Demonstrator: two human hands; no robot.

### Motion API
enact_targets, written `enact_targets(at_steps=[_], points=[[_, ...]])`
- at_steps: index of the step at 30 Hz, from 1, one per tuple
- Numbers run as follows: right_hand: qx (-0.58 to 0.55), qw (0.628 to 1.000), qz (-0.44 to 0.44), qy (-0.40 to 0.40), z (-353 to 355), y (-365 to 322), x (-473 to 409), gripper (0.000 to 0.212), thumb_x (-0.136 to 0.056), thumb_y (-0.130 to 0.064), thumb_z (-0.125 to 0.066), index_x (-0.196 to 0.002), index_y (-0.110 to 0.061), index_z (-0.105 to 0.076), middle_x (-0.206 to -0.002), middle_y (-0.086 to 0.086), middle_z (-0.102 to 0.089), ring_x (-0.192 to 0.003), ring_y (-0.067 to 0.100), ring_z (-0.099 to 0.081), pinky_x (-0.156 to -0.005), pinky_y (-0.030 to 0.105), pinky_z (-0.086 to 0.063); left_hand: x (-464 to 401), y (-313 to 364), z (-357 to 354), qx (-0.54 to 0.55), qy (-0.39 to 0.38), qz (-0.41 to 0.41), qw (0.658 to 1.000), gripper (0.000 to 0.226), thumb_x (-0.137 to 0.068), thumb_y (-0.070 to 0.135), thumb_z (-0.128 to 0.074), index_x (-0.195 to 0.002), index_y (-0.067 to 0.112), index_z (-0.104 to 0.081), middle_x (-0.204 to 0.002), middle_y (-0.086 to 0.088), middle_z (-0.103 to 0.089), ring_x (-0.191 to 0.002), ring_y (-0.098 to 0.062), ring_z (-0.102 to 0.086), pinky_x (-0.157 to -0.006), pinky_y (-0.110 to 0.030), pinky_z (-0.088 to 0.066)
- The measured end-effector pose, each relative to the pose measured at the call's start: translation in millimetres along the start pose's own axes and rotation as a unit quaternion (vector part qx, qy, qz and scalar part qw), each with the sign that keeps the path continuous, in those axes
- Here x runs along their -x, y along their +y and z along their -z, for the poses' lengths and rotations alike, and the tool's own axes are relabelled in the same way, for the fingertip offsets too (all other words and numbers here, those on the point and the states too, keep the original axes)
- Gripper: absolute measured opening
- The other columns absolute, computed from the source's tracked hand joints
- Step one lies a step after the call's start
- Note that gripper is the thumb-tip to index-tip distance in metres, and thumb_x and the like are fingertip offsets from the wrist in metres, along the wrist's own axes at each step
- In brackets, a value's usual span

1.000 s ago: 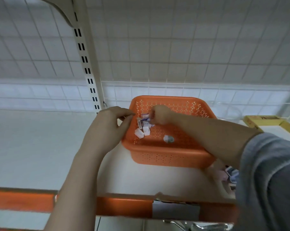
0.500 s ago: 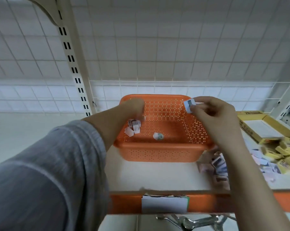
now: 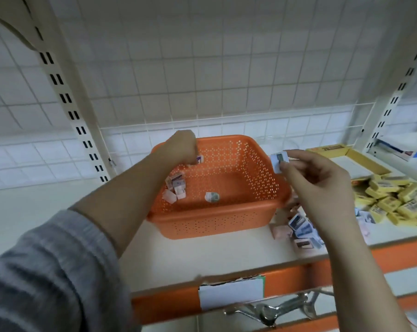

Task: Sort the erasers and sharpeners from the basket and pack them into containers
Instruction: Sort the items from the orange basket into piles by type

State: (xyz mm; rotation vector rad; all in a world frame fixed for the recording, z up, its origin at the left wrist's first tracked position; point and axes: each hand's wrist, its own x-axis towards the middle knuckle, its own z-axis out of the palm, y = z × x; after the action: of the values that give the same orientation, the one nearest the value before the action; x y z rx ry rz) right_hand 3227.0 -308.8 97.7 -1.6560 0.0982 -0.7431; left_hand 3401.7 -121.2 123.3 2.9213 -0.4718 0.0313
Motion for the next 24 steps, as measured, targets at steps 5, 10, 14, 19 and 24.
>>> enact_targets(at_steps=[5, 10, 14, 19, 24], points=[[0.019, 0.999, -0.005, 0.038, 43.3, 1.4, -18.8, 0.014, -0.085, -0.01, -0.066, -0.098, -0.016, -0.07, -0.08, 0.002, -0.07, -0.072, 0.008, -0.061, -0.071, 0.02, -0.053, 55.8, 47.1, 19.9, 0.181, 0.141, -0.059, 0.971, 0.019, -0.08, 0.007, -0.07, -0.099, 0.007, -0.073, -0.091, -0.008, -0.069, -0.079, -0.014, -0.06, -0.068, -0.015, -0.042], [0.067, 0.997, 0.016, 0.018, 91.3, 15.4, -40.7, 0.01, -0.087, -0.017, -0.065, -0.087, -0.027, -0.069, -0.077, -0.007, -0.068, -0.073, 0.006, -0.063, -0.07, 0.02, -0.049, 105.0, 108.1, -4.5, 0.278, 0.203, -0.077, 0.936, 0.021, -0.08, 0.008, -0.069, -0.1, 0.015, -0.073, -0.081, 0.005, -0.065, -0.076, -0.011, -0.06, -0.069, -0.008, -0.042], [0.172, 0.98, 0.027, -0.094, 114.5, 47.6, -64.6, 0.008, -0.087, -0.023, -0.065, -0.087, -0.025, -0.072, -0.077, -0.013, -0.069, -0.069, 0.002, -0.063, -0.063, 0.016, -0.045, 135.0, 152.3, -36.8, 0.341, 0.255, -0.007, 0.905, 0.025, -0.081, 0.008, -0.068, -0.096, 0.027, -0.07, -0.079, 0.018, -0.063, -0.075, -0.003, -0.06, -0.069, -0.006, -0.042], [0.27, 0.919, 0.126, -0.257, 118.4, 69.3, -72.1, 0.013, -0.086, -0.018, -0.067, -0.095, -0.013, -0.074, -0.088, -0.004, -0.069, -0.069, -0.004, -0.06, -0.084, 0.02, -0.049, 163.7, 194.4, -75.8, 0.353, 0.295, 0.067, 0.885, 0.026, -0.081, 0.008, -0.069, -0.104, 0.019, -0.071, -0.081, 0.024, -0.06, -0.079, 0.003, -0.061, -0.07, -0.007, -0.044], [0.295, 0.901, 0.157, -0.278, 113.6, 79.9, -68.3, 0.014, -0.087, -0.02, -0.066, -0.097, -0.013, -0.073, -0.093, 0.0, -0.07, -0.083, 0.012, -0.062, -0.087, -0.003, -0.028, 175.2, 207.3, -84.2, 0.382, 0.304, 0.11, 0.866, 0.027, -0.081, 0.006, -0.068, -0.097, 0.028, -0.068, -0.078, 0.019, -0.064, -0.074, 0.006, -0.06, -0.067, -0.002, -0.042]])
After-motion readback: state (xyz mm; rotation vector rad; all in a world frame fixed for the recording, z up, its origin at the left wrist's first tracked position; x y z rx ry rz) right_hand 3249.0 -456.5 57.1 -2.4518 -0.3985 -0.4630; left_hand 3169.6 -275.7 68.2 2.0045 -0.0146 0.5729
